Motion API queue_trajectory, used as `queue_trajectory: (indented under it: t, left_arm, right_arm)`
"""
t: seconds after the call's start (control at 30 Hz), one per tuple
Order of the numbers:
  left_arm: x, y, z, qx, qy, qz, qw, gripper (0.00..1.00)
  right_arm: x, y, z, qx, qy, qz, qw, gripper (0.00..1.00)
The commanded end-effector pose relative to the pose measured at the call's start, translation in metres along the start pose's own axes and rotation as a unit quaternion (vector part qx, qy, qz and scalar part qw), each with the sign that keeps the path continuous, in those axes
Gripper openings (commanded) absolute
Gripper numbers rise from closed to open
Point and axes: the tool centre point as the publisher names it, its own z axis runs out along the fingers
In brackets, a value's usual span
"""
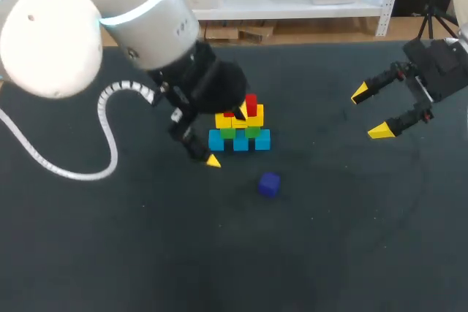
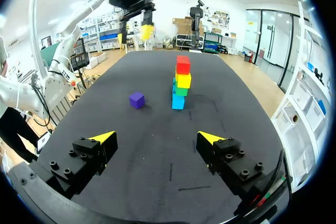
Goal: Place the blue cubes, place green cubes on the blue cubes, place the yellow cubes on the green cubes, then place the red cubes on the yellow cubes, and place purple cube on the red cubes.
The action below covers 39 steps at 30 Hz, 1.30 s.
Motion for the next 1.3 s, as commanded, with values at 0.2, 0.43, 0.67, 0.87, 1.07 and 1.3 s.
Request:
queue_trajectory:
  t: [0.2, 0.43, 0.67, 0.87, 1.07, 1.3]
  left_arm:
    - [-0.025, 0.004, 0.062, 0.015, 0.046, -0.021, 0.999, 1.00]
    - [-0.037, 0.009, 0.099, 0.042, 0.044, -0.048, 0.997, 1.00]
    - [-0.033, 0.016, 0.118, 0.050, 0.056, -0.068, 0.995, 1.00]
    - [-0.023, 0.021, 0.132, 0.052, 0.069, -0.086, 0.993, 1.00]
    - [-0.014, 0.026, 0.138, 0.054, 0.075, -0.092, 0.991, 0.98]
    - [-0.009, 0.024, 0.141, 0.061, 0.081, -0.087, 0.991, 0.86]
  right_arm:
    - [0.000, 0.000, 0.001, 0.000, 0.000, 0.000, 1.000, 1.00]
    - [0.000, 0.000, 0.001, 0.000, 0.000, 0.000, 1.000, 1.00]
    - [0.000, 0.000, 0.001, 0.000, 0.000, 0.000, 1.000, 1.00]
    - [0.000, 0.000, 0.001, 0.000, 0.000, 0.000, 1.000, 1.00]
    - [0.000, 0.000, 0.001, 0.000, 0.000, 0.000, 1.000, 1.00]
    - [0.000, 0.000, 0.001, 0.000, 0.000, 0.000, 1.000, 1.00]
